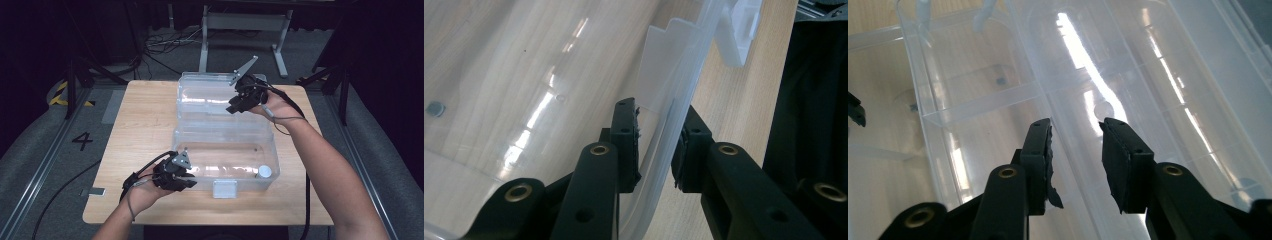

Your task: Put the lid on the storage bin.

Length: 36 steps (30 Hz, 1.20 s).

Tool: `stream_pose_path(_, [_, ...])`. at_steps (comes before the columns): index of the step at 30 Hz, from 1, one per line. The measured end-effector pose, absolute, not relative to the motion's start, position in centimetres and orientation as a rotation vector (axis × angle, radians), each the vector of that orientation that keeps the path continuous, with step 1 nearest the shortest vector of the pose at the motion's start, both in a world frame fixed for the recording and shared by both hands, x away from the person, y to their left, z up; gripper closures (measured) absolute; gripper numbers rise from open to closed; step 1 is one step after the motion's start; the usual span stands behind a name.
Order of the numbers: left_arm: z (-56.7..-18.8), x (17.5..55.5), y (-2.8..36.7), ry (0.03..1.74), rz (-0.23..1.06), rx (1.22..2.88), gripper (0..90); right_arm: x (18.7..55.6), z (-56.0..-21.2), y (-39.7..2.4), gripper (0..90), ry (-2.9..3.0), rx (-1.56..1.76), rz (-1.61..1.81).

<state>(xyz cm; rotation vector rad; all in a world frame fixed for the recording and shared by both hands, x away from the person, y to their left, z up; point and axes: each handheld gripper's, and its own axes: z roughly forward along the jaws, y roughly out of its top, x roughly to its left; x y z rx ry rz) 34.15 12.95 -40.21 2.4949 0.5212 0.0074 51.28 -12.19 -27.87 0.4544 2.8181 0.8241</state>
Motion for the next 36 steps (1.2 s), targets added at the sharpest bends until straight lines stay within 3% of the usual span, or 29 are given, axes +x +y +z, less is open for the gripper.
stream_pose_path(4, [-40.2, 34.1, 13.0, 0.522, 0.008, 2.493, 75.2, 51.4, -28.2, -11.9, 66.5, 2.832, 0.443, 0.819])
stream_pose_path(12, [-40.2, 34.1, 13.0, 0.526, 0.007, 2.493, 75.1, 50.7, -28.3, -11.2, 78.6, 2.821, 0.369, 0.8])
stream_pose_path(36, [-40.2, 34.1, 13.0, 0.525, 0.007, 2.493, 75.2, 49.8, -28.1, -11.4, 84.1, 2.814, 0.339, 0.782])
